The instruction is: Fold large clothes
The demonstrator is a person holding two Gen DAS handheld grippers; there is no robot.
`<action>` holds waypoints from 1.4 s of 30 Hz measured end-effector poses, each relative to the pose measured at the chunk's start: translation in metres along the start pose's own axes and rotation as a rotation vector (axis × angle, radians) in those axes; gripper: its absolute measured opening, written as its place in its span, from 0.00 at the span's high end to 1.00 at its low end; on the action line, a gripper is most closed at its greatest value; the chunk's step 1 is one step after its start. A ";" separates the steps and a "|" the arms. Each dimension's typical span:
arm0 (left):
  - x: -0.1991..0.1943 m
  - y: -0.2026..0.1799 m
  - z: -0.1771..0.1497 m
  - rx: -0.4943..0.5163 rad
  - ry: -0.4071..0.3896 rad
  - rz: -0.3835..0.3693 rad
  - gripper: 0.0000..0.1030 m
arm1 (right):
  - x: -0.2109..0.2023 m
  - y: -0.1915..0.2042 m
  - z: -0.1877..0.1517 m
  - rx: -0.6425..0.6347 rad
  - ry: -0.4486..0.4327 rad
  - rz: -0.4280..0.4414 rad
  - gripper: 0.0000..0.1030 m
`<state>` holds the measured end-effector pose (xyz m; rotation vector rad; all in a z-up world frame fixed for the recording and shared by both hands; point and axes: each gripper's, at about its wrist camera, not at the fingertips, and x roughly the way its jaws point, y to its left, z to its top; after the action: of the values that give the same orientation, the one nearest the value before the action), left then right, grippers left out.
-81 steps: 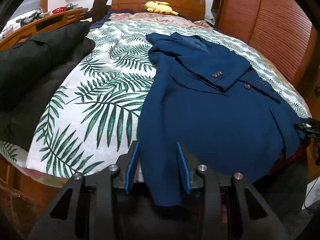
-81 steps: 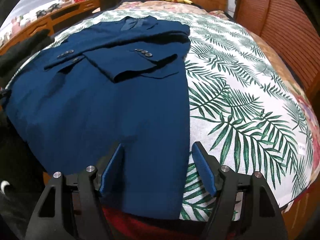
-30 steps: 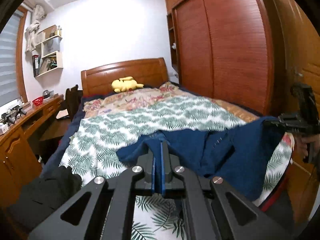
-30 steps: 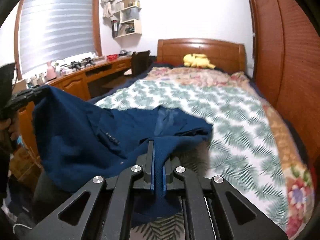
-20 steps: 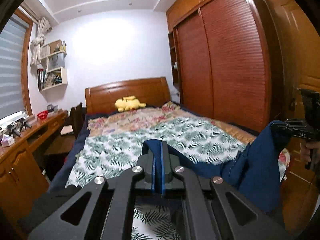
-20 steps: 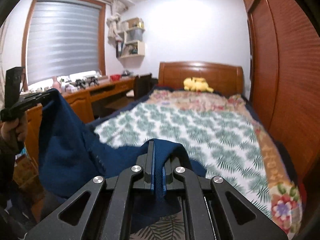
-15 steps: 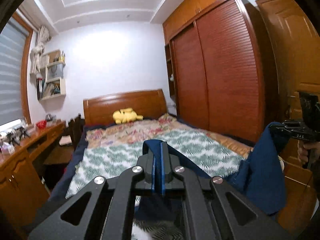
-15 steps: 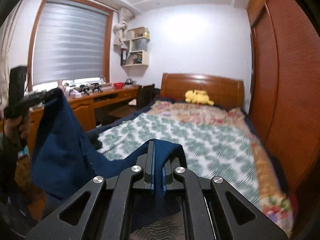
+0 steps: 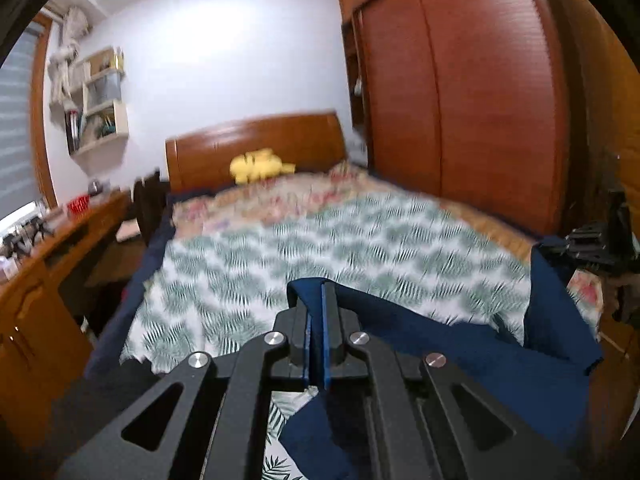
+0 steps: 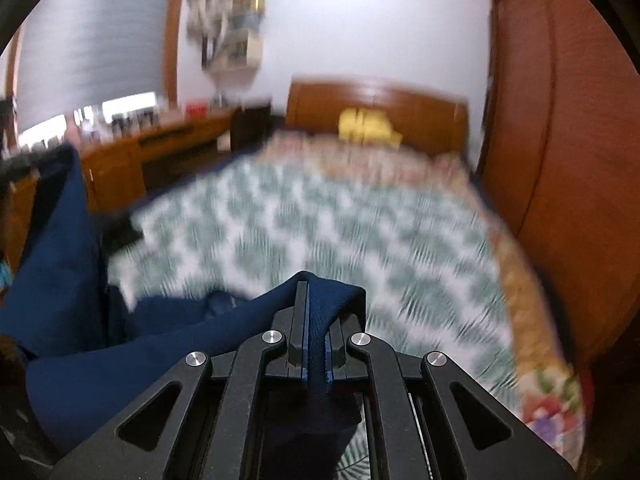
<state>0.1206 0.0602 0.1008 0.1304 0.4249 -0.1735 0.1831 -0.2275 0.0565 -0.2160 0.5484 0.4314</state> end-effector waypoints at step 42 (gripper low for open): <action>0.038 0.007 -0.114 -0.118 0.019 -0.058 0.76 | 0.084 0.046 -0.044 0.014 0.103 -0.132 0.42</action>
<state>0.1111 0.0802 -0.0174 0.0035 0.4567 -0.2035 0.2065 -0.1719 -0.0301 -0.2605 0.6339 0.2890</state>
